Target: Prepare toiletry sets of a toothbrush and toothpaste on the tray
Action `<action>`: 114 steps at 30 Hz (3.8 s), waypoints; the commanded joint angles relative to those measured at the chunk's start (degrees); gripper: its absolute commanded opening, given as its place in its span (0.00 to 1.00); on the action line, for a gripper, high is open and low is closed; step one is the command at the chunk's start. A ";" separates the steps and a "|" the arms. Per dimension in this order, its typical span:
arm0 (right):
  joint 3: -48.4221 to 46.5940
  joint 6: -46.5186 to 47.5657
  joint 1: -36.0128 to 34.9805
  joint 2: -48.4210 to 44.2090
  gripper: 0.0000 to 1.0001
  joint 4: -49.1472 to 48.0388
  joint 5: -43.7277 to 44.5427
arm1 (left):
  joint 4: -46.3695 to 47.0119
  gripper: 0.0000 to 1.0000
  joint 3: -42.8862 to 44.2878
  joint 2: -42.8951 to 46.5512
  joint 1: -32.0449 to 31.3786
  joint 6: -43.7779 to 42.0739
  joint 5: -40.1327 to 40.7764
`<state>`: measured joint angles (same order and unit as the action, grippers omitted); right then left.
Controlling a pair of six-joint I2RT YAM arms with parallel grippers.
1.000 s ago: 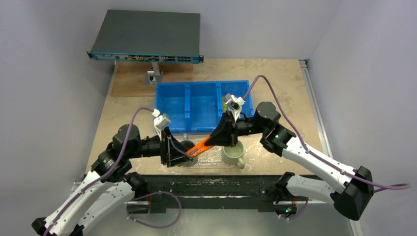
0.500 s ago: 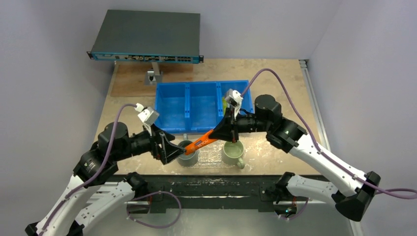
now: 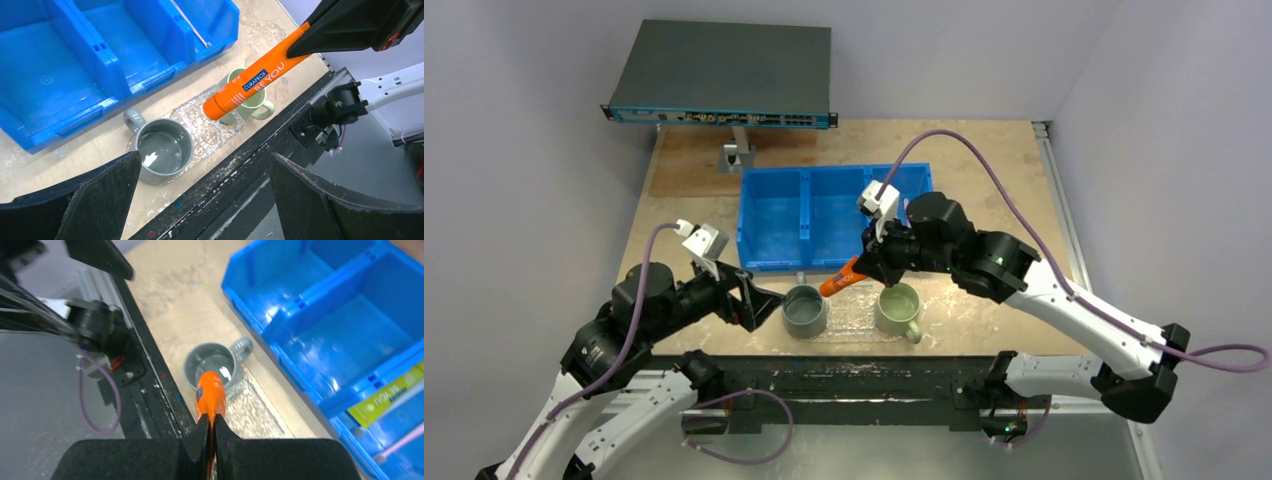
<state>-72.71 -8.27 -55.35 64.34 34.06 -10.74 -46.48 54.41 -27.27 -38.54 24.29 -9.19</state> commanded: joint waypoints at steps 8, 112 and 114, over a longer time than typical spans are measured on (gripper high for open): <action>-8.32 -1.33 -6.11 8.60 0.00 10.12 15.93 | -1.36 1.00 -1.83 3.64 0.09 -2.05 6.20; -7.67 -5.72 -10.00 21.80 0.52 5.61 31.85 | -2.32 1.00 -2.52 4.68 0.11 -2.41 6.41; -7.71 -5.79 -8.48 20.81 0.52 5.56 31.80 | -2.37 1.00 -2.56 4.76 0.09 -2.41 6.61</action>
<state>-77.82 -13.67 -65.71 89.47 40.27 17.72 -49.01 52.14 -22.00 -38.54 22.92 -3.18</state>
